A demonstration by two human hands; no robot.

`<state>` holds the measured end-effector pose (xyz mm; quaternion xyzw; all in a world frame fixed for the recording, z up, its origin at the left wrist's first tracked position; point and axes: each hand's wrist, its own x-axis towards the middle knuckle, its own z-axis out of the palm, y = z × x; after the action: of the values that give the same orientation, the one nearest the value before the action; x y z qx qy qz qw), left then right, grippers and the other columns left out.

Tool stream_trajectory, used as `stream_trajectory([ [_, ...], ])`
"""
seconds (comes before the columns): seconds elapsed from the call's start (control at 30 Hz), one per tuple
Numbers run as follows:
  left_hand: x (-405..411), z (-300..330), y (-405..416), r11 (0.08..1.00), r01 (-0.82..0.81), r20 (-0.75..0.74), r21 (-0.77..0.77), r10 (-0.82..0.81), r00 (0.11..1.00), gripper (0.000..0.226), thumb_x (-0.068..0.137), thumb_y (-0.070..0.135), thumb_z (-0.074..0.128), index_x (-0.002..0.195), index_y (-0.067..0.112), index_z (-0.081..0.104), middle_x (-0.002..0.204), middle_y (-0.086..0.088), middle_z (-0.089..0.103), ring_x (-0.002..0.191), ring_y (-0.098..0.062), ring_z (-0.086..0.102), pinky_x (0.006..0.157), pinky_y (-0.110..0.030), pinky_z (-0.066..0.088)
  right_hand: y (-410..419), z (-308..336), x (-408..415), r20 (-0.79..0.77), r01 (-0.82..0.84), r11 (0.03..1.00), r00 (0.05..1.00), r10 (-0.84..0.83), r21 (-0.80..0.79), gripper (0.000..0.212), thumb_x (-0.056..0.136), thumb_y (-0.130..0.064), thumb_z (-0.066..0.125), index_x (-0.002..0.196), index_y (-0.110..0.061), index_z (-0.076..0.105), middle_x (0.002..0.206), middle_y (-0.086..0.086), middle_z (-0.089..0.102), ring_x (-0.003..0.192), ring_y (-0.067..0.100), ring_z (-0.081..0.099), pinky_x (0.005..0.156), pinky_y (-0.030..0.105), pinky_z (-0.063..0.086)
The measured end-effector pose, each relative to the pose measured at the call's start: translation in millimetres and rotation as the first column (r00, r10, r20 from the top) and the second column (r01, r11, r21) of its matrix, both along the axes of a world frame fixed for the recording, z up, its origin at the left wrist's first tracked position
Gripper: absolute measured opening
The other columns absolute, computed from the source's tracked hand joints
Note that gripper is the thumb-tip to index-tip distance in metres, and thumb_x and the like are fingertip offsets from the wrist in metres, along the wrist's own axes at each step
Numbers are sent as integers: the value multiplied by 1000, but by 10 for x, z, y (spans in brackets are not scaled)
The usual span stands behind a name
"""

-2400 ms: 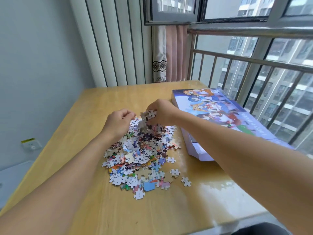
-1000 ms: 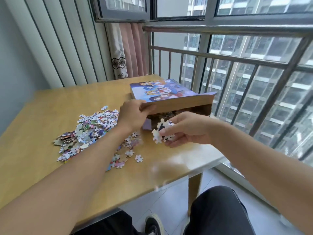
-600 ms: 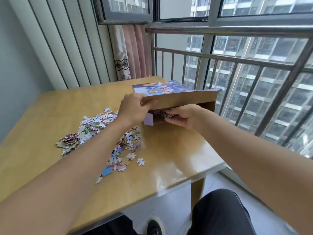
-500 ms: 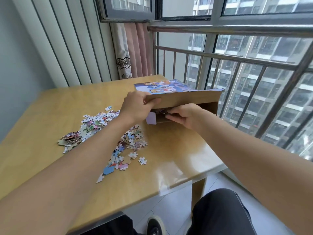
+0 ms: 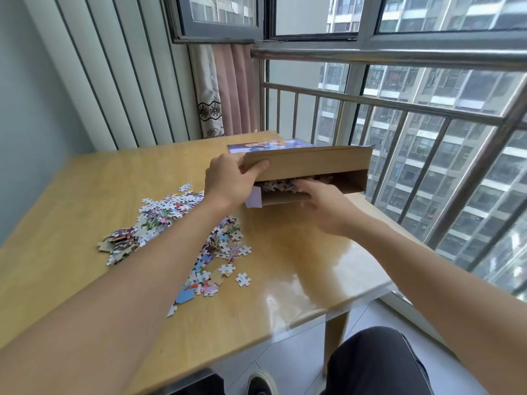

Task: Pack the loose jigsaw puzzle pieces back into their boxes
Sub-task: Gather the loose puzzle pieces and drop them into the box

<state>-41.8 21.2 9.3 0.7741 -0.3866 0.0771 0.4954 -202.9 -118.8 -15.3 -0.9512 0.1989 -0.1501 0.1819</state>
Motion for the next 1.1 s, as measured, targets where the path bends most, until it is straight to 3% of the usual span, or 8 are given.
stream_trajectory([
  [0.23, -50, -52, -22, 999, 11, 2, 48, -11, 1000, 30, 86, 46, 72, 98, 19, 77, 69, 16, 62, 70, -14, 62, 61, -23, 42, -74, -186, -39, -360, -71, 953, 932, -41, -294, 83, 94, -65, 46, 160, -33, 5, 168, -5, 8, 152, 32, 16, 113, 48, 37],
  [0.47, 47, -135, 5, 997, -18, -19, 76, 20, 1000, 33, 89, 49, 67, 97, 19, 77, 81, 4, 70, 77, -21, 63, 64, -30, 47, 234, -159, -160, -222, -117, 900, 975, 23, -419, 51, 99, -45, 48, 147, -27, 42, 153, -2, 41, 138, 28, 40, 95, 48, 53],
  [0.57, 106, -231, 27, 986, 13, -63, 165, -3, 998, 39, 92, 49, 62, 86, 13, 75, 73, -1, 69, 72, -21, 59, 64, -34, 45, 474, -201, -156, -69, -168, 964, 985, 157, -205, 30, 96, -38, 58, 117, -18, 67, 114, 1, 67, 105, 25, 62, 81, 43, 55],
  [0.67, 124, -332, 118, 961, 147, -186, 235, -104, 977, 36, 95, 40, 63, 79, 9, 71, 59, 4, 58, 58, -14, 45, 58, -28, 37, 715, -249, -50, -259, -301, 951, 915, 309, 71, 60, 83, -53, 74, 131, -20, 61, 123, -1, 65, 114, 19, 57, 94, 32, 47],
  [0.77, 156, -323, 242, 929, 259, -239, 263, -198, 951, 28, 98, 36, 60, 101, 12, 76, 86, -2, 70, 70, -13, 52, 66, -29, 41, 810, -377, 129, -359, -324, 946, 883, 301, -4, 80, 73, -69, 73, 139, -29, 51, 138, 0, 54, 129, 22, 44, 105, 35, 36],
  [0.87, 185, -276, 381, 877, 310, -174, 367, -263, 949, 20, 95, 28, 66, 111, 22, 74, 113, 3, 71, 96, -8, 62, 77, -20, 46, 907, -482, 233, -248, -288, 957, 925, 290, 43, 55, 78, -58, 76, 123, -29, 64, 127, 3, 61, 121, 24, 50, 101, 32, 37],
  [1.0, 310, -275, 780, 866, 192, -4, 462, -214, 977, 43, 85, 32, 77, 126, 29, 64, 132, 12, 58, 120, -7, 51, 102, -25, 38, 1178, -523, 352, -120, -166, 981, 977, 177, 99, 54, 84, -44, 77, 124, -15, 57, 126, 8, 60, 120, 29, 52, 94, 32, 39],
  [1.1, 556, -319, 1229, 882, -155, 186, 445, 79, 979, 54, 85, 42, 72, 136, 29, 56, 145, 1, 50, 135, -22, 42, 112, -35, 34, 1335, -464, 540, -185, -78, 963, 974, 129, 259, 78, 82, -42, 77, 142, -12, 39, 132, 13, 56, 122, 32, 51, 99, 37, 45],
])
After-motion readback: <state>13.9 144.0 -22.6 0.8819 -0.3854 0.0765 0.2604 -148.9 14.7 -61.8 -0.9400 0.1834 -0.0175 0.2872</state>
